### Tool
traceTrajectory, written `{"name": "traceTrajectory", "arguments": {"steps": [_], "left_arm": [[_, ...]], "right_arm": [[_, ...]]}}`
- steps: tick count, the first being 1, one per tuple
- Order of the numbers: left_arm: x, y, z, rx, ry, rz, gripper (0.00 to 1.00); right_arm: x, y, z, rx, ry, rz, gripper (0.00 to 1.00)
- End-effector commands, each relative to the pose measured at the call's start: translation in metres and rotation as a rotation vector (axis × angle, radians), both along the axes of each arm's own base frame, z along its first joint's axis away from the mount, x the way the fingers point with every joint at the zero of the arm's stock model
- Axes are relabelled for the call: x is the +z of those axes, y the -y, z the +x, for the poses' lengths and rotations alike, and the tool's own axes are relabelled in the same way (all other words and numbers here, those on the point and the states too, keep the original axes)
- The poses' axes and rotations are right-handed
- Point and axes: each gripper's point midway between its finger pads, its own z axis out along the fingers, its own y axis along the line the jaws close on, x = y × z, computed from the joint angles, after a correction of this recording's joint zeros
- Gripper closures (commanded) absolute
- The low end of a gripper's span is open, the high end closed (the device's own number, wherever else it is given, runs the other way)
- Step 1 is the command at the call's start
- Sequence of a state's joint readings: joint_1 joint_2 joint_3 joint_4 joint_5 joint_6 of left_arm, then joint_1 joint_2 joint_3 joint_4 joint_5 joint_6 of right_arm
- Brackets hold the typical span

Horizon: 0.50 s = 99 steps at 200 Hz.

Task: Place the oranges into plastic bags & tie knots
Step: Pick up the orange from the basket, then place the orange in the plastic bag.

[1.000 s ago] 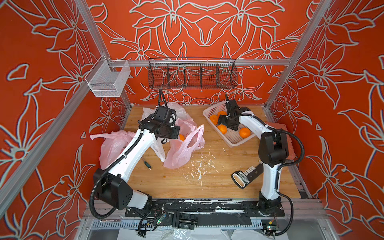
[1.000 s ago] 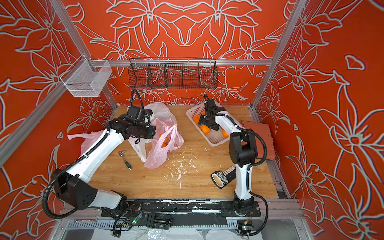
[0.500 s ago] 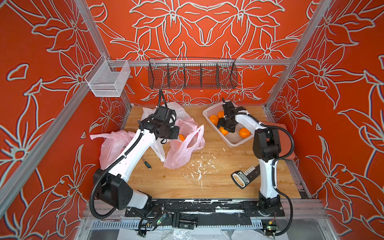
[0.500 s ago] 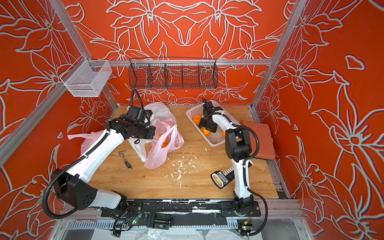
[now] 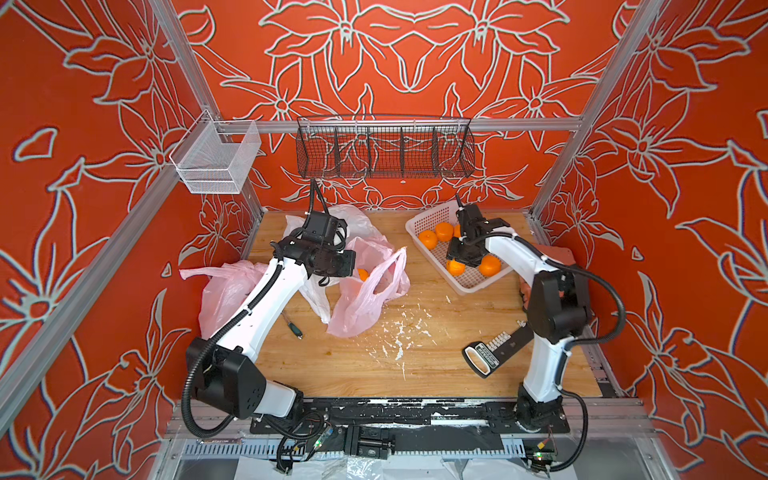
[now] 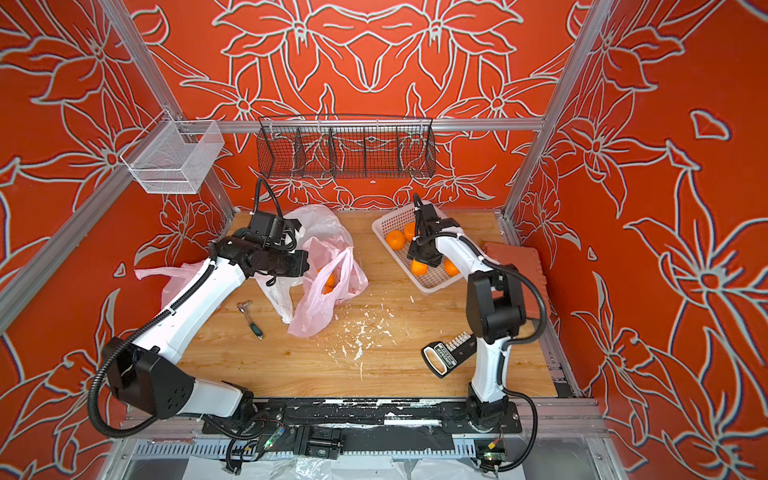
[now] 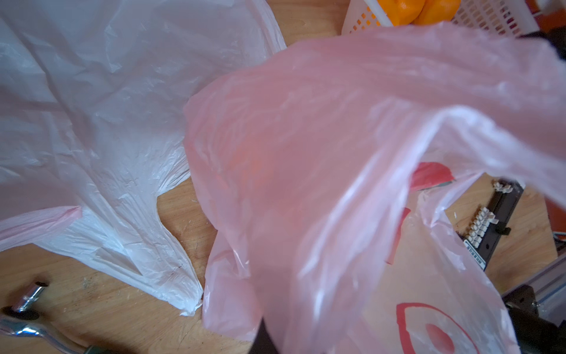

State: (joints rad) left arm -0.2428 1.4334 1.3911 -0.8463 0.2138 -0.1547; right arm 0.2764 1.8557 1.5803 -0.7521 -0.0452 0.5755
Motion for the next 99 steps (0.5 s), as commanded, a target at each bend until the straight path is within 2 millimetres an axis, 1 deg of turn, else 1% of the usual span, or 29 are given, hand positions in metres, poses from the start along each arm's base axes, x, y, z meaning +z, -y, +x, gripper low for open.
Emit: {"name": "traceTrajectory", "arguments": {"steps": [1,15,24,34,43,61,74,88,99], "left_arm": [[0.007,0.002,0.002,-0.005,0.010,-0.042,1.00],[0.006,0.000,0.003,0.003,0.000,-0.047,1.00],[0.005,-0.001,0.004,0.006,-0.001,-0.049,1.00],[0.006,-0.001,0.005,0.008,0.004,-0.054,1.00],[0.006,0.000,0.005,0.008,0.004,-0.058,1.00],[0.007,0.000,0.005,0.012,0.004,-0.062,1.00],[0.007,0.000,0.005,0.010,0.003,-0.064,1.00],[0.006,0.000,0.005,0.007,0.001,-0.063,1.00],[0.008,0.000,0.004,0.005,0.004,-0.065,1.00]], "right_arm": [[0.072,-0.020,-0.013,0.080,0.211,0.058,0.48],[0.103,-0.050,-0.032,0.168,0.299,0.179,0.50],[0.119,-0.071,-0.045,0.222,0.340,0.258,0.51],[0.133,-0.097,-0.060,0.297,0.366,0.334,0.51],[0.141,-0.119,-0.074,0.364,0.365,0.385,0.51],[0.149,-0.161,-0.099,0.482,0.343,0.502,0.51],[0.150,-0.185,-0.113,0.546,0.324,0.567,0.51],[0.144,-0.203,-0.125,0.592,0.294,0.584,0.51],[0.138,-0.212,-0.129,0.613,0.276,0.587,0.51]]}}
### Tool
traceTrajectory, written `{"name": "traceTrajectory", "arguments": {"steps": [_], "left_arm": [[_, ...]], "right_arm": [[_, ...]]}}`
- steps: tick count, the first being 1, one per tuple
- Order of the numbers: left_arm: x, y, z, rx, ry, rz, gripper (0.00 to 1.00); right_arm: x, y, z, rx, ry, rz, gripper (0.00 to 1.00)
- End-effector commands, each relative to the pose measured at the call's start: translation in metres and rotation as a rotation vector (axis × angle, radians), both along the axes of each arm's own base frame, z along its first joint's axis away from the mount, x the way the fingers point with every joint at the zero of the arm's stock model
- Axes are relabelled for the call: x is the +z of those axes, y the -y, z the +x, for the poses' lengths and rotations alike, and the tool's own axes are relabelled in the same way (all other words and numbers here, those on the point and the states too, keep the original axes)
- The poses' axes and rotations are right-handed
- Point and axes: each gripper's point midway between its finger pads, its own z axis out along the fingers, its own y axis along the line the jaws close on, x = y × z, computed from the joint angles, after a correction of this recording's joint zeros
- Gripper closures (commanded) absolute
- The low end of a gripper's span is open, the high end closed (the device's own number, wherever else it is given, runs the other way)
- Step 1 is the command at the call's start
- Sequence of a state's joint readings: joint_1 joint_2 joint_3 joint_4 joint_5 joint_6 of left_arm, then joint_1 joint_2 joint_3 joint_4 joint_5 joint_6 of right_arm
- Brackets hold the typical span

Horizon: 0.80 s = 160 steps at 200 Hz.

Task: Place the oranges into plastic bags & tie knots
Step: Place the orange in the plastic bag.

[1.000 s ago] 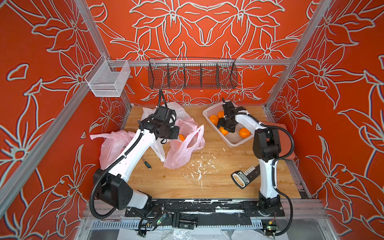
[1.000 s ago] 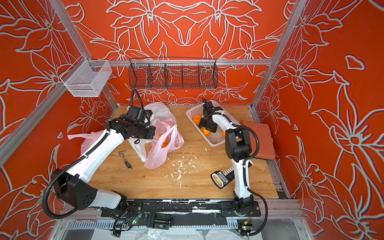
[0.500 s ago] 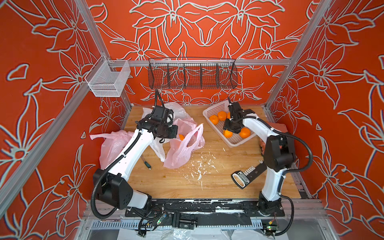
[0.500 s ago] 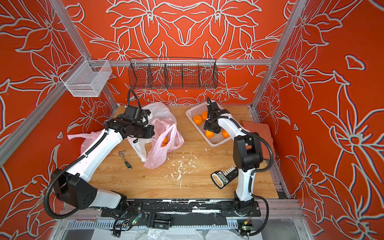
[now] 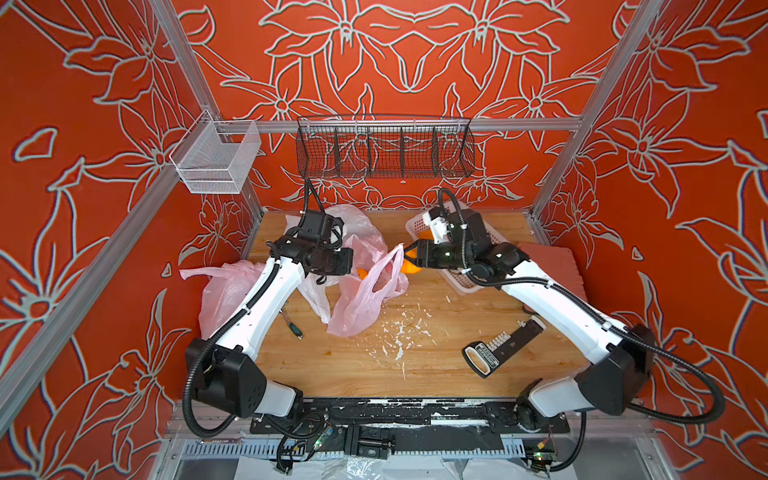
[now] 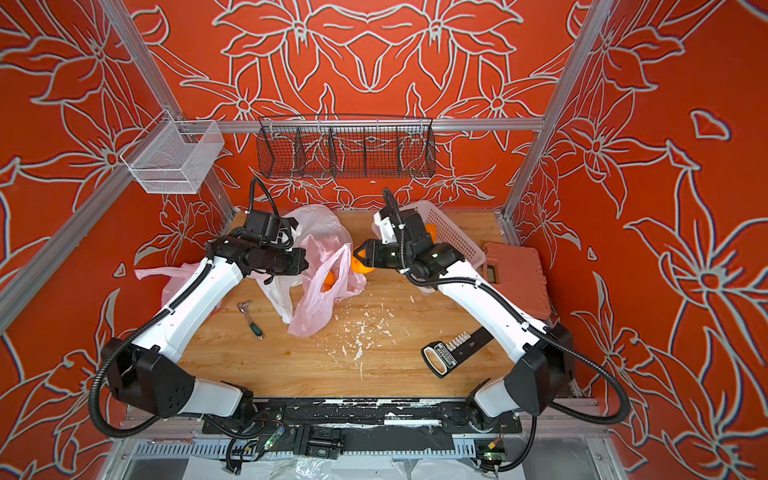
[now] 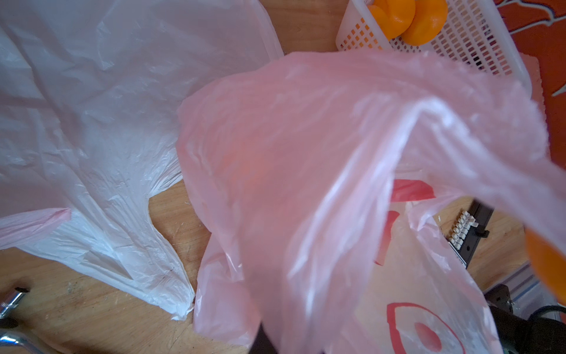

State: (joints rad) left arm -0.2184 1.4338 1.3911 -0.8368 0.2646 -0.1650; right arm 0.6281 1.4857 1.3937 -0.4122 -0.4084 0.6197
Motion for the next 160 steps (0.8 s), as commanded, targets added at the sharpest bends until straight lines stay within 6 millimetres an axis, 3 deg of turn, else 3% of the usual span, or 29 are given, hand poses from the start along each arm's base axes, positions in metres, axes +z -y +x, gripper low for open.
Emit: {"name": "traceTrajectory", "arguments": {"steps": [1,19,49,73,85,99,160], "left_arm": [[0.005,0.000,0.002,0.001,0.008,-0.016,1.00],[0.006,0.001,0.001,-0.002,0.009,-0.022,1.00],[0.007,0.006,-0.002,-0.019,0.008,-0.053,1.00],[0.006,0.004,-0.003,-0.002,0.009,-0.066,1.00],[0.006,0.002,-0.003,0.007,0.009,-0.085,1.00],[0.006,0.001,-0.004,0.010,0.005,-0.107,1.00],[0.002,0.002,-0.006,0.003,-0.007,-0.122,1.00]], "right_arm": [[-0.008,-0.028,-0.014,0.089,-0.051,0.056,0.51],[-0.017,-0.043,-0.013,0.111,-0.071,0.085,0.51],[-0.022,-0.072,0.015,0.095,-0.050,0.174,0.49],[-0.031,-0.094,0.032,0.096,-0.057,0.213,0.29],[-0.031,-0.093,0.036,0.078,-0.036,0.227,0.19],[-0.027,-0.090,0.036,0.074,0.000,0.244,0.15],[-0.019,-0.072,0.020,0.139,0.093,0.238,0.14]]}}
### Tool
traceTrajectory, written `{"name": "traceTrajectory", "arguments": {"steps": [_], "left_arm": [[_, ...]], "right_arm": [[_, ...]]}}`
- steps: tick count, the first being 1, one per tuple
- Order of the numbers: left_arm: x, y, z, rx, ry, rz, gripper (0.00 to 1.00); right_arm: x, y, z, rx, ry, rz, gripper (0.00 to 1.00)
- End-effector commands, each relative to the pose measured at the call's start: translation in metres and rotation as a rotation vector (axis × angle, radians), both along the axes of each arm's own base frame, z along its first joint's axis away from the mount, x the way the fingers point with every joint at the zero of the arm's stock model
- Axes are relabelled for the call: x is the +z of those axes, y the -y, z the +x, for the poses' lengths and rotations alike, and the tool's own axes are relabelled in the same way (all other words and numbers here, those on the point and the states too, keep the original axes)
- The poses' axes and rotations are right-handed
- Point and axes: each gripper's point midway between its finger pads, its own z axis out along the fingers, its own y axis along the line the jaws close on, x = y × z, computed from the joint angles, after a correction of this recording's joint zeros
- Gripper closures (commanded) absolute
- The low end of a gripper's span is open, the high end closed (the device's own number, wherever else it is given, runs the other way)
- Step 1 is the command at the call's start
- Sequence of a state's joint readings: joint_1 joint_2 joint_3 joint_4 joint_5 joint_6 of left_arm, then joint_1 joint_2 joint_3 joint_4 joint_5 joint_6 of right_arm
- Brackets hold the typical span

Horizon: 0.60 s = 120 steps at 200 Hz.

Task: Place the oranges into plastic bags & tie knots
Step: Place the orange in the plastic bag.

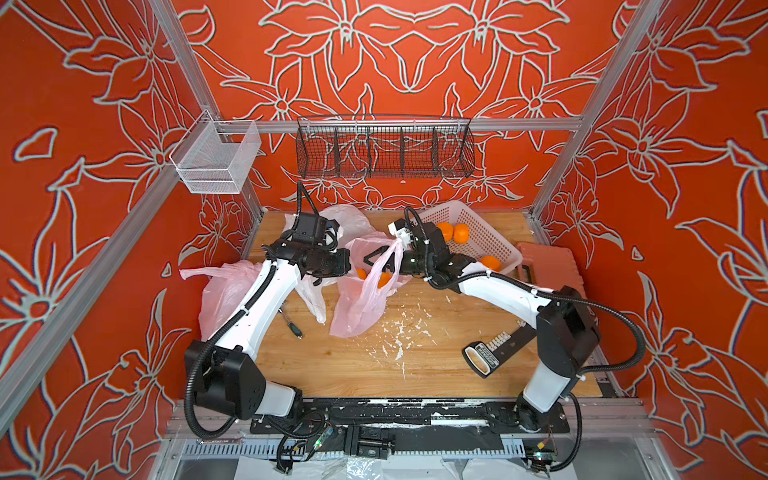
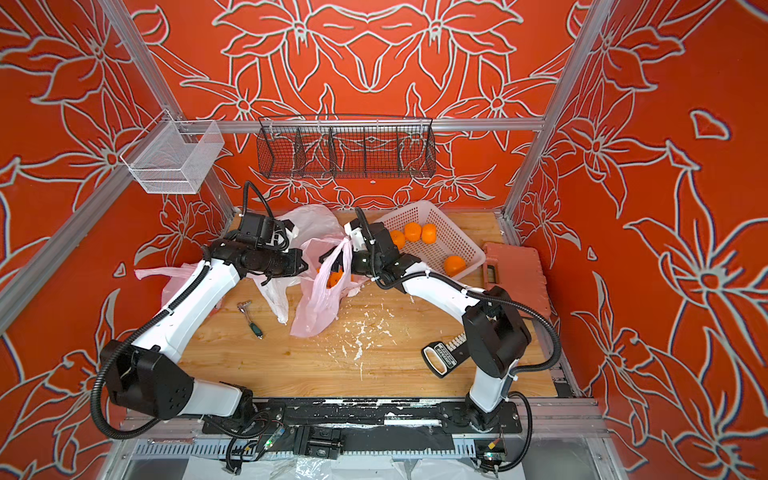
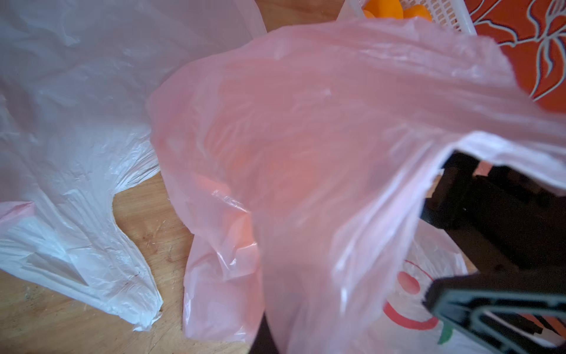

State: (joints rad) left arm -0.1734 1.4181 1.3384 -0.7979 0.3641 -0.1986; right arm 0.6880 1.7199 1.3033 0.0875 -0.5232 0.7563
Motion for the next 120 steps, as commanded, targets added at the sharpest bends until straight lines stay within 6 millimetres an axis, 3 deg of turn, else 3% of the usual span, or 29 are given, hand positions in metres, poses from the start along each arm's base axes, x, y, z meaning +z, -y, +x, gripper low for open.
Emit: {"name": "traceTrajectory", "arguments": {"steps": [1,51,85,120], "left_arm": [[0.008,0.003,-0.003,-0.011,0.022,-0.025,1.00],[0.006,0.002,-0.005,-0.019,0.015,-0.016,1.00],[0.006,0.002,-0.005,-0.023,0.015,-0.017,1.00],[0.005,0.004,-0.005,-0.034,0.012,-0.020,1.00]], "right_arm": [[0.026,0.008,-0.006,0.029,0.102,0.039,0.13],[0.023,0.040,-0.016,0.034,0.165,-0.068,0.13],[0.010,0.076,-0.010,-0.063,0.177,-0.180,0.13],[0.012,0.100,-0.004,-0.099,0.268,-0.334,0.13]]}}
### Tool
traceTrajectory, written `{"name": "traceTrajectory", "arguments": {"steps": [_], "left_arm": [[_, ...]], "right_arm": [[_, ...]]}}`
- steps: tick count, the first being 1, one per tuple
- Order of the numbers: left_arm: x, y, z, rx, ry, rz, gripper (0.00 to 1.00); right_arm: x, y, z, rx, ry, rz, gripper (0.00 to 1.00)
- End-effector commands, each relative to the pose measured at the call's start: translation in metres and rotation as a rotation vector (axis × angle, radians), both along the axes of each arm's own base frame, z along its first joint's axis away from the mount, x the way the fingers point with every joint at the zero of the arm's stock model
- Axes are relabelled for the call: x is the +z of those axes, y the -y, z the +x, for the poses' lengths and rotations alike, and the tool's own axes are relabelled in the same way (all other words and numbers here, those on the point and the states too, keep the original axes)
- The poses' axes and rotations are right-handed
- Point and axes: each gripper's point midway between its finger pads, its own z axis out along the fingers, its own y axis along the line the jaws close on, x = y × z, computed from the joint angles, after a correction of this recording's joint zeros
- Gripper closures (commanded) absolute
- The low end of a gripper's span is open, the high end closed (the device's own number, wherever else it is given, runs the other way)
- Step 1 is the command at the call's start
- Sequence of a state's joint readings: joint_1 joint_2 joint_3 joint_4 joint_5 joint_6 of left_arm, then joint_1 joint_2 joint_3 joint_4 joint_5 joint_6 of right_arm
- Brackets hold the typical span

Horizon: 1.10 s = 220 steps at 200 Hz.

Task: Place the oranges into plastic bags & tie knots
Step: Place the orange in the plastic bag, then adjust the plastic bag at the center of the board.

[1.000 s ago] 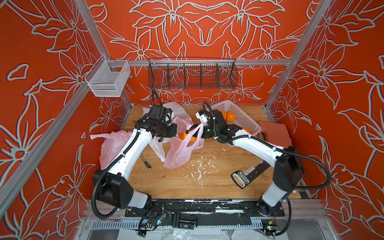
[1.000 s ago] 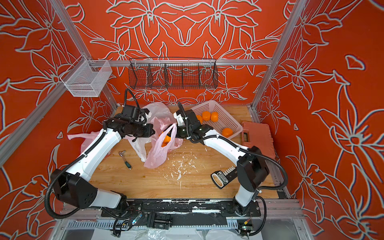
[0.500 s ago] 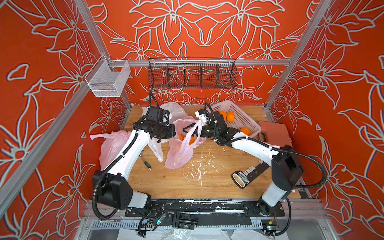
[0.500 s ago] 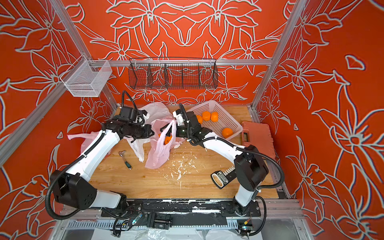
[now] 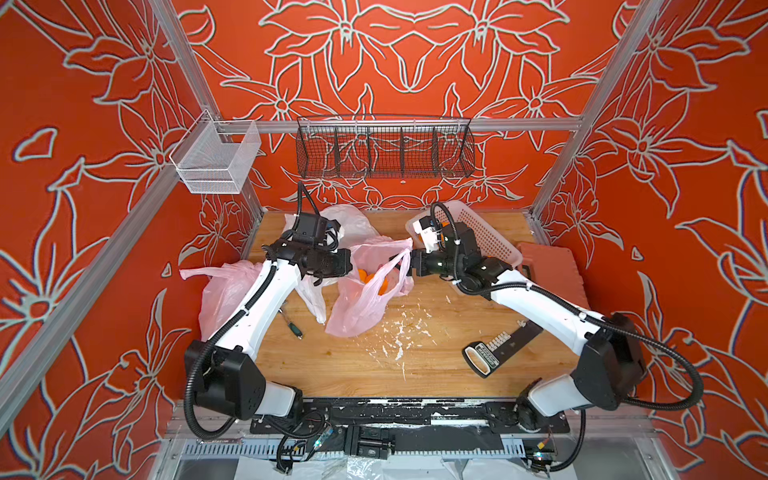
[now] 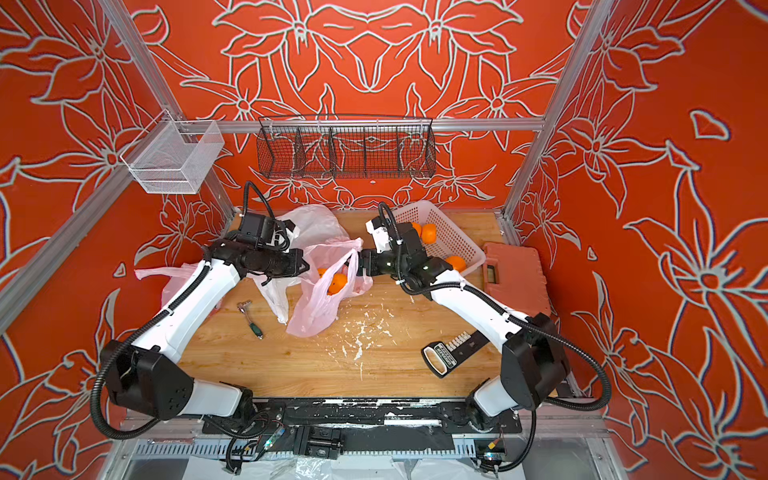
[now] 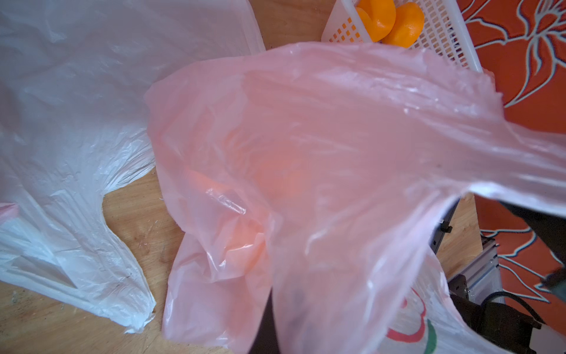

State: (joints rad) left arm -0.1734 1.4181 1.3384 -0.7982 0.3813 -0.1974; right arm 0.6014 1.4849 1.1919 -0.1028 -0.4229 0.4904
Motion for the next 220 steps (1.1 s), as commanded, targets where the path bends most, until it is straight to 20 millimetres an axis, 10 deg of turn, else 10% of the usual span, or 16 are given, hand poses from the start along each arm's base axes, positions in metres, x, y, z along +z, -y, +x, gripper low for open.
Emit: {"name": "traceTrajectory", "arguments": {"steps": [1,69,162,220], "left_arm": [[0.005,0.001,-0.003,-0.023,0.015,-0.007,1.00],[0.005,0.004,-0.003,-0.038,0.011,-0.015,1.00],[0.009,0.004,-0.002,-0.032,0.006,-0.019,1.00],[0.008,0.005,-0.002,-0.034,-0.001,-0.023,1.00]], "right_arm": [[-0.004,0.022,0.003,-0.034,0.078,-0.155,0.13],[-0.001,0.017,-0.006,0.252,0.515,-0.317,0.09],[0.070,-0.032,-0.002,0.392,0.615,0.045,0.19],[0.082,-0.042,-0.008,0.450,0.607,0.128,0.36]]}}
